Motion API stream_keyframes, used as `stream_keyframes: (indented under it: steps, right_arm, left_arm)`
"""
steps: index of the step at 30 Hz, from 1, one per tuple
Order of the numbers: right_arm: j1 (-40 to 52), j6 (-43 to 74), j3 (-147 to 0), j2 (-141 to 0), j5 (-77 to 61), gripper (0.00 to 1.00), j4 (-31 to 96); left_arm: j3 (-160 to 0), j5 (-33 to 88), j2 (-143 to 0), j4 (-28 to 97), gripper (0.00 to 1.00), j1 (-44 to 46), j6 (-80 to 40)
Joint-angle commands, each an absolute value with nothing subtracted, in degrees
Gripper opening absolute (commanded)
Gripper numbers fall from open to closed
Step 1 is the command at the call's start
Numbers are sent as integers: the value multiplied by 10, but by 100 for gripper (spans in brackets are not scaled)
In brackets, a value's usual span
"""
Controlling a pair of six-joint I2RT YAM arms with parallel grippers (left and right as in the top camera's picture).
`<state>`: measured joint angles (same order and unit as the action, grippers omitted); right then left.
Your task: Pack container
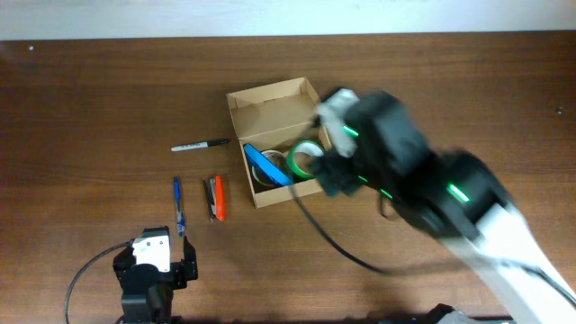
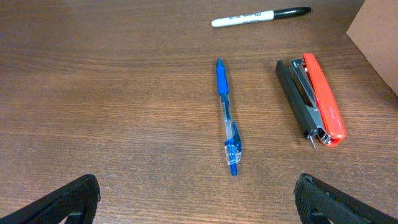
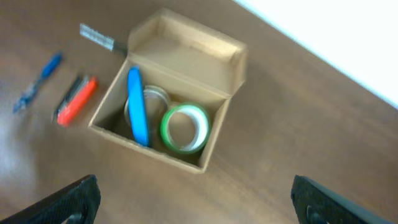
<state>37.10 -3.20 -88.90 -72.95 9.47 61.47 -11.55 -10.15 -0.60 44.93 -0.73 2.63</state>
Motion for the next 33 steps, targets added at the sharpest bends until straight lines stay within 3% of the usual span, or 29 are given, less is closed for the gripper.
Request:
stream_keyframes:
  steps: [1, 5, 13, 33]
  right_arm:
    - [362, -25, -772, -598, 124, 99, 557]
    - [362, 25, -643, -475, 221, 99, 491]
    - [363, 25, -445, -307, 168, 99, 455]
    - [362, 24, -419, -305, 167, 99, 456]
  left_arm:
    - [-111, -108, -3, 450, 100, -8, 37]
    - [-111, -108, -3, 450, 99, -8, 37]
    - [-111, -108, -3, 450, 99, -8, 37]
    - [-111, -108, -3, 450, 100, -8, 37]
